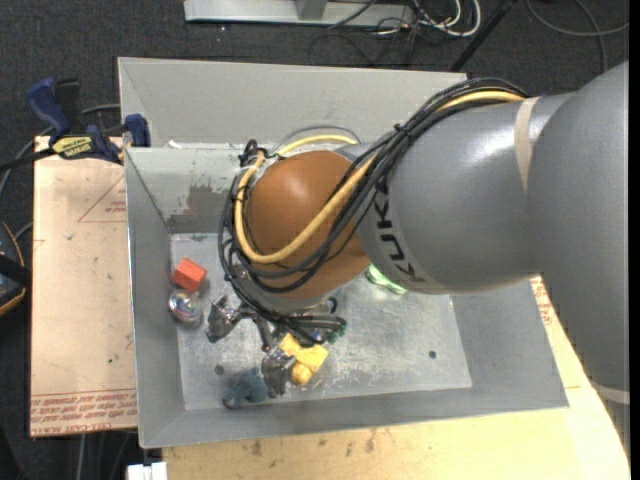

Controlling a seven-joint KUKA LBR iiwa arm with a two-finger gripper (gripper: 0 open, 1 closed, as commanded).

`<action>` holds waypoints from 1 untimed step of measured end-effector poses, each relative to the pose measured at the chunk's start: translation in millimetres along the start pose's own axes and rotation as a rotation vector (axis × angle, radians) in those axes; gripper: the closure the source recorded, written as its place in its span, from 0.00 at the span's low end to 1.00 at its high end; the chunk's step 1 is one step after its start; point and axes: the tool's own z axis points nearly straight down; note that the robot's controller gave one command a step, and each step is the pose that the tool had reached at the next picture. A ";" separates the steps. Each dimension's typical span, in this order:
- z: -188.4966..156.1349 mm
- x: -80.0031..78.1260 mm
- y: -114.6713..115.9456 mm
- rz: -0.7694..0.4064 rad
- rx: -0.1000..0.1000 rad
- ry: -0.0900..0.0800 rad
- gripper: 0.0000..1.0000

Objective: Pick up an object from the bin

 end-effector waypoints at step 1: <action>79.0 14.3 -15.1 0.196 0.008 -0.023 0.00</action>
Offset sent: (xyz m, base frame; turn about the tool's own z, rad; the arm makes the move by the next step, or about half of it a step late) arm -0.0050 -0.0214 -0.0806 0.1932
